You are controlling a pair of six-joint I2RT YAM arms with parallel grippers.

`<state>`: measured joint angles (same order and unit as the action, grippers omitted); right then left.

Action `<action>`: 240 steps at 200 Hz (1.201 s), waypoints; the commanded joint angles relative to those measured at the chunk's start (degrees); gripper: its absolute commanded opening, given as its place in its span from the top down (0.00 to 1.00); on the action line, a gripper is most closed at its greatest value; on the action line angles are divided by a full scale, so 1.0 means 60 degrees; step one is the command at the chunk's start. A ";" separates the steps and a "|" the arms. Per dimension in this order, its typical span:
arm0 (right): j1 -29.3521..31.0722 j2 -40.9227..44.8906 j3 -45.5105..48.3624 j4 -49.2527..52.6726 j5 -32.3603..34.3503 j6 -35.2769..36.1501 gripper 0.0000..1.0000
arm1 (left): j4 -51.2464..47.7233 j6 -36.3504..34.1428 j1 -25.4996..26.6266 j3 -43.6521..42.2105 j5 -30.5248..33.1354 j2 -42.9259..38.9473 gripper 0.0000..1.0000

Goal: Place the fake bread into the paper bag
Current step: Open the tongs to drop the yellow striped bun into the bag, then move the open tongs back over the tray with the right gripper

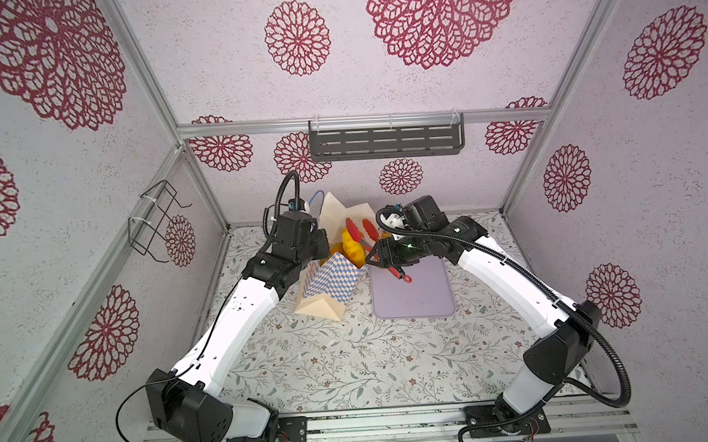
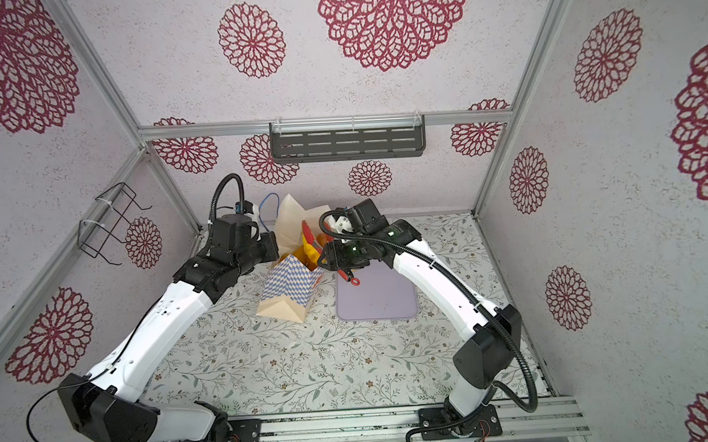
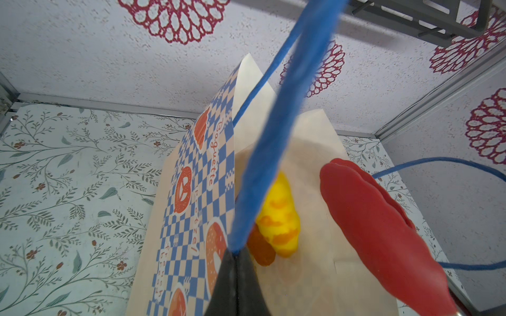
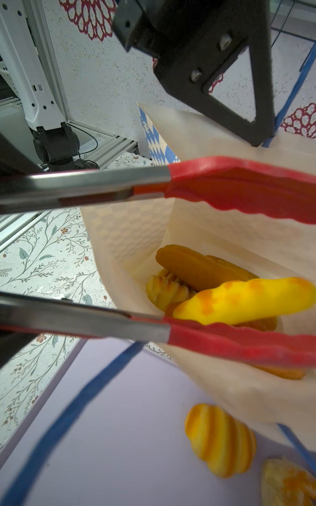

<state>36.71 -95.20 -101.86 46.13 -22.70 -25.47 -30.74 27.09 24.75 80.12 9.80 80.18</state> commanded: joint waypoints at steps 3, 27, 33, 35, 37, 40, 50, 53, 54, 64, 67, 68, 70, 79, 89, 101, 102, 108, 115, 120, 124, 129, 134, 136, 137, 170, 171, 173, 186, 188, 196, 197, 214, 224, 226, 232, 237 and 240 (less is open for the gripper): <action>0.0034 0.0251 -0.0553 -0.0453 -0.0018 0.0145 0.40 | 0.0085 0.0022 -0.0040 0.0198 0.0093 -0.0165 1.00; 0.0034 0.0322 -0.0739 -0.0482 0.0189 0.0185 0.40 | 0.0085 0.0018 -0.0042 0.0166 0.0092 -0.0198 1.00; 0.0035 0.0348 -0.0835 -0.0494 0.0253 0.0222 0.40 | 0.0085 0.0020 -0.0039 0.0146 0.0093 -0.0187 1.00; 0.0027 0.0363 -0.0872 -0.0484 0.0293 0.0237 0.40 | 0.0077 0.0017 -0.0046 0.0148 0.0094 -0.0182 1.00; 0.0029 0.0378 -0.0907 -0.0486 0.0325 0.0248 0.41 | 0.0083 0.0016 -0.0044 0.0152 0.0095 -0.0181 1.00; 0.0021 0.0393 -0.0956 -0.0493 0.0379 0.0269 0.41 | 0.0072 0.0017 -0.0043 0.0153 0.0093 -0.0180 1.00; 0.0005 0.0466 -0.1148 -0.0481 0.0618 0.0326 0.42 | 0.0070 0.0025 -0.0052 0.0157 0.0091 -0.0180 1.00; -0.0008 0.0490 -0.1224 -0.0481 0.0668 0.0346 0.42 | 0.0068 0.0022 -0.0048 0.0154 0.0091 -0.0180 1.00; -0.0016 0.0495 -0.1242 -0.0488 0.0688 0.0348 0.42 | 0.0069 0.0024 -0.0043 0.0161 0.0093 -0.0187 1.00; -0.0074 0.0593 -0.1427 -0.0504 0.0943 0.0378 0.43 | 0.0082 0.0026 -0.0046 0.0154 0.0093 -0.0166 1.00; -0.0102 0.0620 -0.1479 -0.0528 0.0985 0.0375 0.43 | 0.0084 0.0022 -0.0043 0.0160 0.0095 -0.0166 1.00; -0.0114 0.0633 -0.1494 -0.0534 0.1015 0.0377 0.43 | 0.0084 0.0024 -0.0041 0.0157 0.0087 -0.0165 1.00; -0.0138 0.0662 -0.1516 -0.0546 0.1044 0.0378 0.43 | 0.0085 0.0014 -0.0050 0.0165 0.0093 -0.0165 1.00; -0.0273 0.0791 -0.1542 -0.0643 0.1235 0.0360 0.44 | 0.0085 0.0011 -0.0046 0.0164 0.0094 -0.0165 1.00; -0.0459 0.0997 -0.1478 -0.0791 0.1419 0.0314 0.46 | 0.0088 0.0011 -0.0050 0.0166 0.0081 -0.0165 1.00; -0.0770 0.1249 -0.1254 -0.0993 0.1548 0.0193 0.46 | 0.0085 0.0003 -0.0040 0.0182 0.0065 -0.0165 1.00; -0.0800 0.1278 -0.1235 -0.1016 0.1552 0.0183 0.47 | 0.0085 0.0007 -0.0039 0.0190 0.0065 -0.0165 1.00; -0.0984 0.1414 -0.1082 -0.1121 0.1558 0.0103 0.47 | 0.0085 0.0003 -0.0040 0.0197 0.0065 -0.0173 1.00; -0.1266 0.1605 -0.0841 -0.1262 0.1546 -0.0037 0.47 | 0.0085 -0.0004 -0.0045 0.0197 0.0056 -0.0180 1.00; -0.1472 0.1727 -0.0657 -0.1383 0.1496 -0.0122 0.48 | 0.0088 -0.0004 -0.0041 0.0197 0.0057 -0.0180 1.00; -0.1636 0.1835 -0.0483 -0.1492 0.1440 -0.0206 0.48 | 0.0088 -0.0004 -0.0043 0.0186 0.0063 -0.0193 1.00; -0.1871 0.1980 -0.0257 -0.1614 0.1385 -0.0307 0.48 | 0.0085 -0.0004 -0.0048 0.0183 0.0053 -0.0195 1.00; -0.2093 0.2119 -0.0029 -0.1733 0.1322 -0.0401 0.48 | 0.0085 -0.0015 -0.0049 0.0182 0.0042 -0.0206 1.00; -0.2193 0.2172 0.0070 -0.1779 0.1297 -0.0424 0.48 | 0.0081 -0.0010 -0.0048 0.0182 0.0049 -0.0208 1.00; -0.2237 0.2208 0.0115 -0.1804 0.1287 -0.0440 0.48 | 0.0076 -0.0007 -0.0051 0.0182 0.0050 -0.0209 1.00; -0.3523 0.2821 0.1469 -0.2219 0.0916 -0.0803 0.48 | 0.0085 -0.0027 -0.0040 0.0153 0.0073 -0.0239 1.00; -0.3554 0.2832 0.1511 -0.2229 0.0907 -0.0813 0.48 | 0.0085 -0.0030 -0.0047 0.0153 0.0069 -0.0239 1.00; -0.3602 0.2852 0.1579 -0.2244 0.0874 -0.0828 0.48 | 0.0077 -0.0032 -0.0044 0.0153 0.0066 -0.0246 1.00; -0.3954 0.2925 0.2043 -0.2351 0.0686 -0.0887 0.48 | 0.0071 -0.0048 -0.0051 0.0168 0.0079 -0.0239 1.00; -0.3995 0.2937 0.2107 -0.2355 0.0669 -0.0897 0.48 | 0.0070 -0.0048 -0.0049 0.0175 0.0072 -0.0231 1.00; -0.4139 0.2946 0.2372 -0.2418 0.0583 -0.0925 0.48 | 0.0070 -0.0051 -0.0041 0.0182 0.0066 -0.0224 1.00; -0.4154 0.2946 0.2409 -0.2431 0.0572 -0.0918 0.48 | 0.0070 -0.0049 -0.0047 0.0190 0.0066 -0.0224 1.00; -0.4307 0.2852 0.2900 -0.2473 0.0577 -0.0849 0.48 | 0.0069 -0.0070 -0.0046 0.0212 0.0084 -0.0224 1.00; -0.4342 0.2740 0.3193 -0.2500 0.0616 -0.0766 0.48 | 0.0063 -0.0062 -0.0047 0.0211 0.0087 -0.0224 1.00; -0.4345 0.2712 0.3241 -0.2498 0.0618 -0.0765 0.48 | 0.0068 -0.0062 -0.0052 0.0212 0.0086 -0.0224 1.00; -0.4346 0.2614 0.3384 -0.2498 0.0641 -0.0710 0.48 | 0.0070 -0.0063 -0.0052 0.0212 0.0094 -0.0224 1.00; -0.4346 0.2508 0.3500 -0.2515 0.0636 -0.0704 0.49 | 0.0070 -0.0068 -0.0050 0.0210 0.0093 -0.0224 1.00; -0.4346 0.2438 0.3576 -0.2524 0.0625 -0.0696 0.49 | 0.0070 -0.0063 -0.0040 0.0211 0.0094 -0.0215 1.00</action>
<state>10.85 -79.61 -81.97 34.46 -17.82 -30.00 -31.16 27.05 24.73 80.12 9.96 80.16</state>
